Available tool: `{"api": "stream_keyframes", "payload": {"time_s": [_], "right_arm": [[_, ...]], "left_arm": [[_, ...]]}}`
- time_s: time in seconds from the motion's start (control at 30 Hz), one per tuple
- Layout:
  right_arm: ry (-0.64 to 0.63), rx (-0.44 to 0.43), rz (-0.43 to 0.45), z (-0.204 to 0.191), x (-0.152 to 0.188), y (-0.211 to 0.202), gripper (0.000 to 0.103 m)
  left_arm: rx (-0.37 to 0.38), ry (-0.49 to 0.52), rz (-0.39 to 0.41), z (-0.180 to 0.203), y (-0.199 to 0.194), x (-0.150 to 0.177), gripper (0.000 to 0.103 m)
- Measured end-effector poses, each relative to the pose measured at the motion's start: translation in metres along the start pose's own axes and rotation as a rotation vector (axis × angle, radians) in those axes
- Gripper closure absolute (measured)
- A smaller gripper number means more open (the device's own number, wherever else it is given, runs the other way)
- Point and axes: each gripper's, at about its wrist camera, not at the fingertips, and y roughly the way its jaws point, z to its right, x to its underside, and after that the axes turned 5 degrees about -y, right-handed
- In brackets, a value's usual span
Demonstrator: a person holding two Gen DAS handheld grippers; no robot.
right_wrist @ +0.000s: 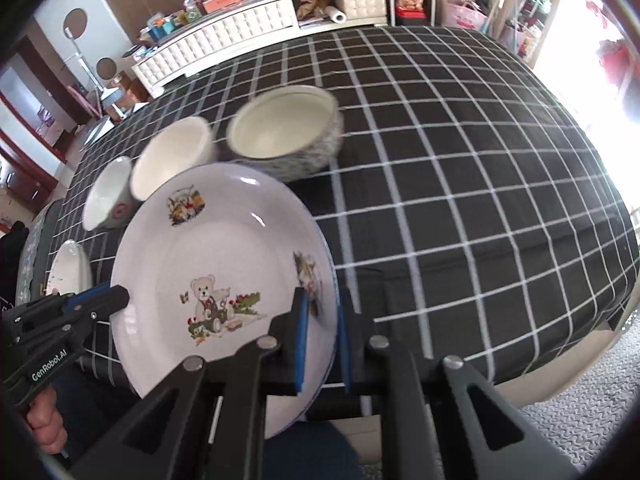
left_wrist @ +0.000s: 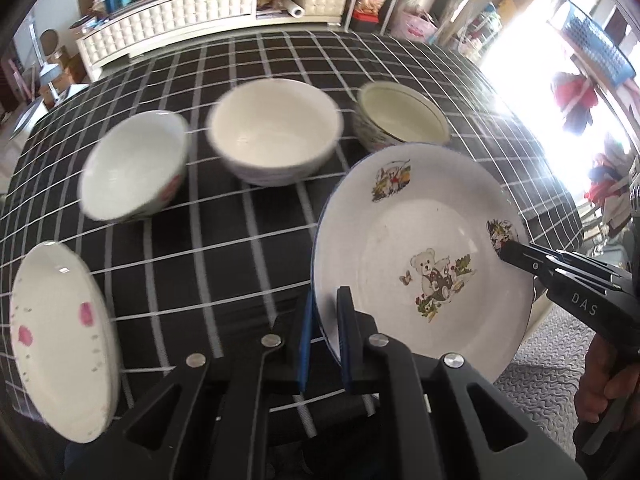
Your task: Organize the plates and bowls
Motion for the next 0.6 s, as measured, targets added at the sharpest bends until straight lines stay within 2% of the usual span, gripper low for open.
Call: {"api": "stream_keyframes", "payload": {"time_s": [0.37, 0.6], "right_arm": [[-0.074, -0.087, -0.001, -0.082, -0.012, 0.008, 0.086], [-0.128, -0.137, 0.002, -0.139, -0.018, 0.019, 0.086]], "left_arm": [[-0.053, -0.100, 0.051, -0.091, -0.051, 0.015, 0.093], [-0.102, -0.145, 0.055, -0.145, -0.076, 0.027, 0.093]]}}
